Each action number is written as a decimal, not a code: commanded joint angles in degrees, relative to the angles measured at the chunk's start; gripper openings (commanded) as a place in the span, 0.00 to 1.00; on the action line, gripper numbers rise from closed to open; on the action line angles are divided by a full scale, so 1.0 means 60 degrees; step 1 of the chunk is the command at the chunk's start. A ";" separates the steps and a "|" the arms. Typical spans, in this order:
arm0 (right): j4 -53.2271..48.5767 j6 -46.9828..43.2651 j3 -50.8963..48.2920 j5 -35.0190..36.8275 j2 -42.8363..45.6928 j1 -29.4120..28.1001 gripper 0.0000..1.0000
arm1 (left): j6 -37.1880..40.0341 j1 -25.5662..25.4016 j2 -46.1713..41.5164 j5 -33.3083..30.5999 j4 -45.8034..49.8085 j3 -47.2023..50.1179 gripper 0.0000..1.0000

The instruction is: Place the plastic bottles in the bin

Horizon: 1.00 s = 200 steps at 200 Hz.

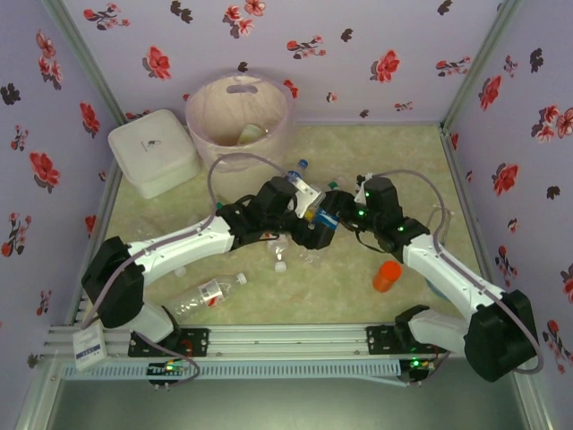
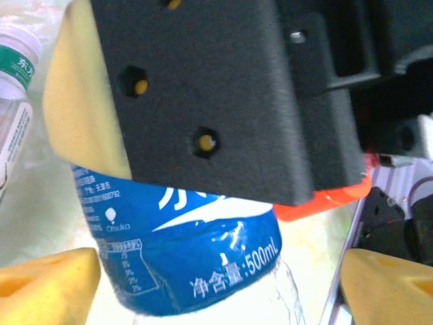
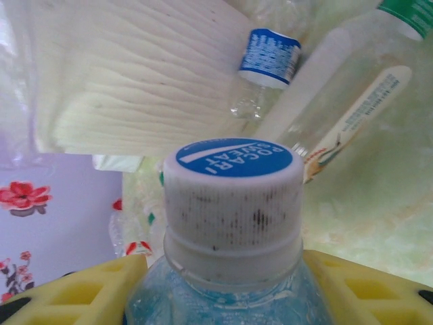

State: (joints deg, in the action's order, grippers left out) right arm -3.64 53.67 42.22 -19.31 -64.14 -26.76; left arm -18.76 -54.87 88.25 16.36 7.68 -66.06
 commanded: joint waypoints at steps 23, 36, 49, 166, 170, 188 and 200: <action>-0.0011 0.0057 0.0091 0.0586 0.1103 0.0080 0.54 | 0.0223 0.0047 0.0067 -0.0250 0.0201 -0.0163 0.98; 0.0019 0.0078 0.0069 0.0584 0.1195 0.0124 0.54 | 0.0229 0.0063 0.0110 -0.0310 0.0203 -0.0152 0.97; 0.0020 0.0078 0.0098 0.0524 0.1184 0.0129 0.54 | 0.0131 0.0063 0.0164 -0.0219 -0.0019 -0.0137 0.90; -0.2998 -0.0451 0.0702 0.2094 0.2326 0.0795 0.96 | 0.0163 0.0319 -0.0161 -0.0348 -0.0015 -0.0081 0.45; -0.3154 -0.0481 0.0737 0.2129 0.2422 0.0894 0.98 | 0.0206 0.0326 -0.0156 -0.0358 0.0058 -0.0123 0.45; -0.3799 -0.0604 0.0829 0.2413 0.2869 0.1357 0.99 | 0.0461 0.0376 -0.0254 -0.0408 0.0280 -0.0279 0.45; -0.4251 -0.0721 0.0870 0.2563 0.3092 0.1670 0.99 | 0.0666 0.0467 -0.0367 -0.0441 0.0482 -0.0468 0.45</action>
State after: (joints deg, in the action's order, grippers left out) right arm -19.92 52.03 45.45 -8.56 -48.45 -19.79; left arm -18.31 -52.95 88.27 15.09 8.01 -66.17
